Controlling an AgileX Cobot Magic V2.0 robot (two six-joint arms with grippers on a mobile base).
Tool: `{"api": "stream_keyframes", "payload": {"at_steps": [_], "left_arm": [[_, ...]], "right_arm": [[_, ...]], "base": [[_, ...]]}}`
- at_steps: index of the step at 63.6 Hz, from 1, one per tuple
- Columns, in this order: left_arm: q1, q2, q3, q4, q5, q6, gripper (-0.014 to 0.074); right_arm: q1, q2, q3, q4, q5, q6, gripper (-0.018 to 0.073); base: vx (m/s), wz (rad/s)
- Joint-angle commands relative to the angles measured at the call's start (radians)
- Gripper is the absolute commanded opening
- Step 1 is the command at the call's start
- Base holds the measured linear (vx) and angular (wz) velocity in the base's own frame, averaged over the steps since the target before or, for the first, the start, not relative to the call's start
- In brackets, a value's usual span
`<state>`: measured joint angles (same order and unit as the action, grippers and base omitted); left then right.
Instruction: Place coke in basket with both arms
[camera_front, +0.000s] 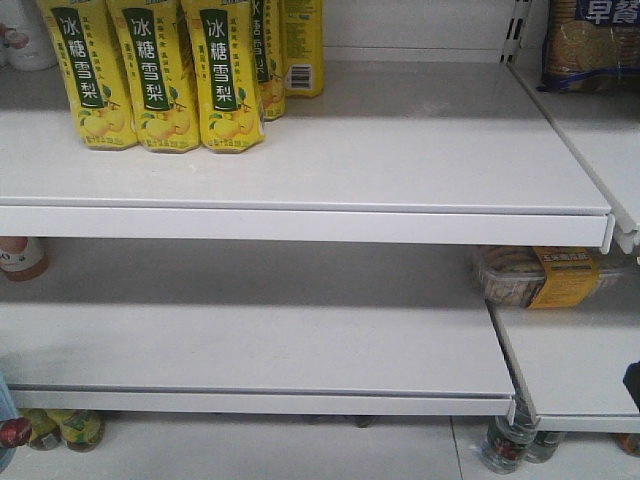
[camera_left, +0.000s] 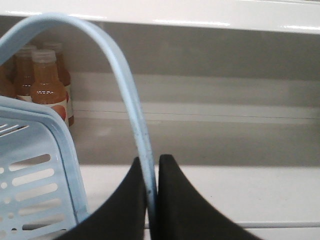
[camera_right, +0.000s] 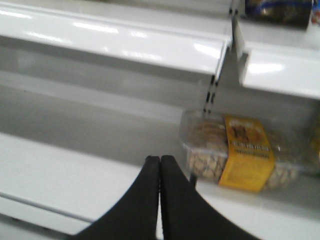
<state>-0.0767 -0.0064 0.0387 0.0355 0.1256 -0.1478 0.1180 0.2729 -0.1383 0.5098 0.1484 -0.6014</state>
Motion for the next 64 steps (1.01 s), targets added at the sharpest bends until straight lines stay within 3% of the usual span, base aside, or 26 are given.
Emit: {"api": "stream_keyframes", "payload": {"at_steps": [1, 10, 30, 64], "left_arm": [[0.001, -0.021, 0.002, 0.036, -0.163, 0.044, -0.0006], [0.001, -0.021, 0.002, 0.036, -0.163, 0.044, -0.0006], [0.001, -0.021, 0.002, 0.036, -0.163, 0.044, -0.0006], [0.001, -0.021, 0.002, 0.036, -0.163, 0.044, -0.0006]], "right_arm": [[-0.096, 0.002, -0.026, -0.123, 0.049, 0.180, -0.0009], [-0.138, -0.051, -0.026, -0.244, 0.080, 0.327, -0.0009], [-0.135, -0.154, -0.026, -0.510, 0.080, 0.509, -0.0009], [-0.135, -0.301, 0.183, -0.472, -0.073, 0.580, -0.0009]], "base": [[0.00, 0.00], [0.00, 0.00], [0.00, 0.00], [0.00, 0.00]]}}
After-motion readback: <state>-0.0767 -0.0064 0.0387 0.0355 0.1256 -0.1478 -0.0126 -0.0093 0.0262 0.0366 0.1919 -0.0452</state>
